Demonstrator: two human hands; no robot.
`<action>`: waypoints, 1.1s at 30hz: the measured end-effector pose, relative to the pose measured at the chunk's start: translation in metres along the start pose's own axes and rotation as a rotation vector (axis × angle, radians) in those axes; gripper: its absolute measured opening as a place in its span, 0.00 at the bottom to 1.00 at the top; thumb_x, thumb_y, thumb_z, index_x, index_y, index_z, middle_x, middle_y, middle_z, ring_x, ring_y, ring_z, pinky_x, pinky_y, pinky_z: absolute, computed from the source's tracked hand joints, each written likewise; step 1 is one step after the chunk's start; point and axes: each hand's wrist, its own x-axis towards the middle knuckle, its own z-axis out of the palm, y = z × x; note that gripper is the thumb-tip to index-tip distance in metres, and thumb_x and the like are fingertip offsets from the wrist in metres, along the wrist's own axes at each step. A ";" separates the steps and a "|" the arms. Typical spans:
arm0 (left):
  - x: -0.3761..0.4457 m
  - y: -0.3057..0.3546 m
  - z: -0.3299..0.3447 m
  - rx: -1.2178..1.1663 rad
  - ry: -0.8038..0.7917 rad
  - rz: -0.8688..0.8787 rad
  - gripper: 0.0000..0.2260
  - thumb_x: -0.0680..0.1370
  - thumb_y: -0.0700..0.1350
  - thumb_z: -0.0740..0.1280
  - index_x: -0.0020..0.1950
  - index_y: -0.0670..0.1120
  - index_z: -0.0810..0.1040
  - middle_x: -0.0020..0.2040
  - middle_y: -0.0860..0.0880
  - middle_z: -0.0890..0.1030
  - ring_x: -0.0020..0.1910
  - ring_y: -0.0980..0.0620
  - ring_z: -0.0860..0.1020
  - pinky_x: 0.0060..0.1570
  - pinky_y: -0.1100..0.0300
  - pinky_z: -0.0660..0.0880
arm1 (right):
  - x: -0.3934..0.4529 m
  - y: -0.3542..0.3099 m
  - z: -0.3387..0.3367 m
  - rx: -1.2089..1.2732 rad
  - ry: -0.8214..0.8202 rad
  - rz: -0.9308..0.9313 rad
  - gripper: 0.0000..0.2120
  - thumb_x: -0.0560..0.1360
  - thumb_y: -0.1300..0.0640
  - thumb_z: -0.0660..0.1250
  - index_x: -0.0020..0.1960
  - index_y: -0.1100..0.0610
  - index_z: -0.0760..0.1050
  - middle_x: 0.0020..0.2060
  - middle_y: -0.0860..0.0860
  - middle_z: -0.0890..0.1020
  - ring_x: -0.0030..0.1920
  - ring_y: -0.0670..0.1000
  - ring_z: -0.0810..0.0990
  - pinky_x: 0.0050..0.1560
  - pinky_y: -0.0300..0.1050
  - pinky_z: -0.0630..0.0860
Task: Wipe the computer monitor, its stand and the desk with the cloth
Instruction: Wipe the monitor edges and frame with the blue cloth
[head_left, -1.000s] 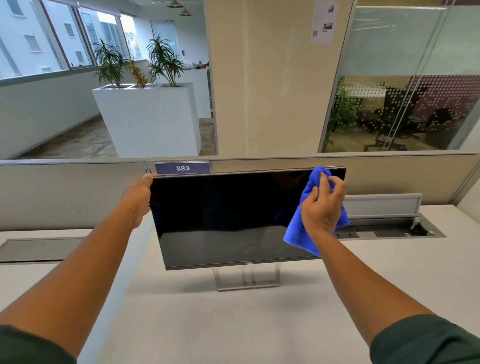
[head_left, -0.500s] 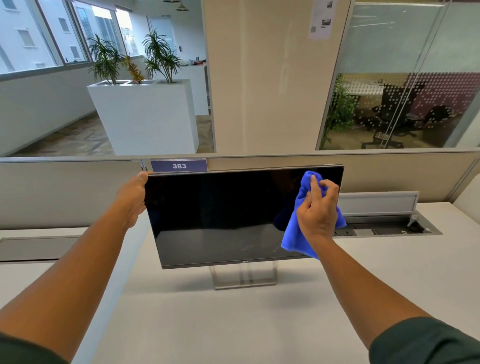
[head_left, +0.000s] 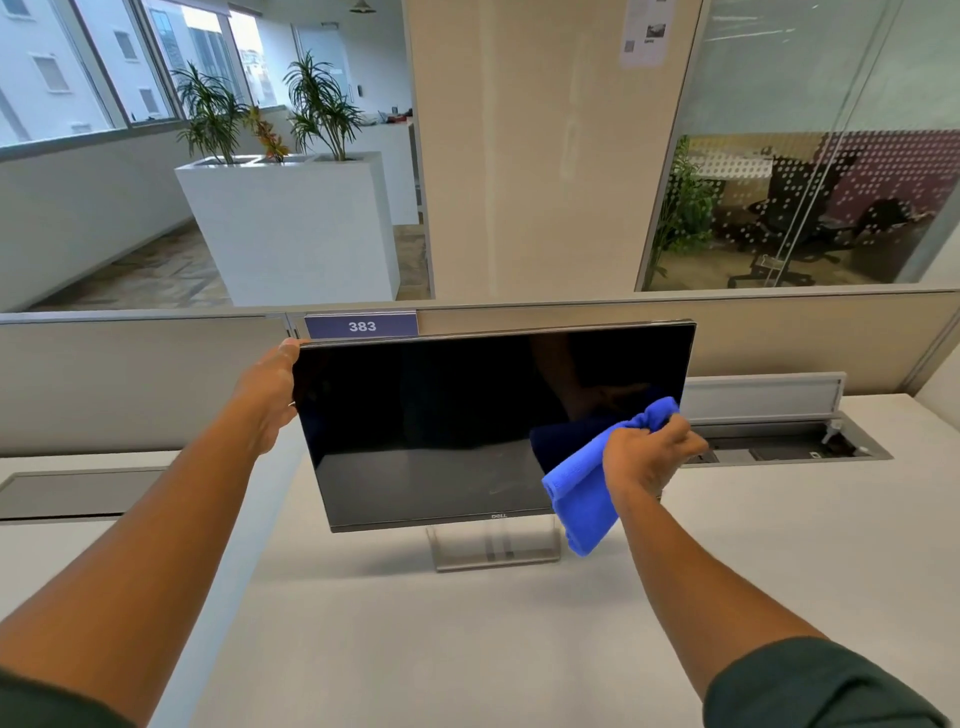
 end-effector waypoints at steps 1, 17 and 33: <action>0.000 0.000 -0.001 0.003 0.002 -0.001 0.13 0.84 0.55 0.59 0.62 0.49 0.75 0.55 0.47 0.78 0.56 0.47 0.76 0.58 0.52 0.71 | -0.010 0.002 0.002 -0.009 -0.019 -0.032 0.14 0.72 0.67 0.62 0.58 0.65 0.69 0.59 0.64 0.66 0.54 0.64 0.73 0.48 0.49 0.73; 0.004 -0.002 0.002 -0.011 0.031 0.006 0.14 0.83 0.56 0.60 0.62 0.50 0.76 0.53 0.49 0.80 0.52 0.50 0.78 0.55 0.54 0.73 | -0.011 -0.035 0.004 -0.083 -0.080 -0.632 0.24 0.70 0.57 0.51 0.60 0.59 0.76 0.56 0.60 0.72 0.53 0.59 0.75 0.43 0.49 0.75; 0.005 -0.008 0.001 -0.020 0.037 0.014 0.13 0.82 0.57 0.60 0.61 0.51 0.75 0.49 0.51 0.79 0.53 0.50 0.77 0.55 0.53 0.71 | -0.110 0.020 0.022 -0.084 -0.450 -0.436 0.14 0.69 0.70 0.64 0.50 0.56 0.74 0.48 0.47 0.64 0.42 0.46 0.68 0.43 0.41 0.72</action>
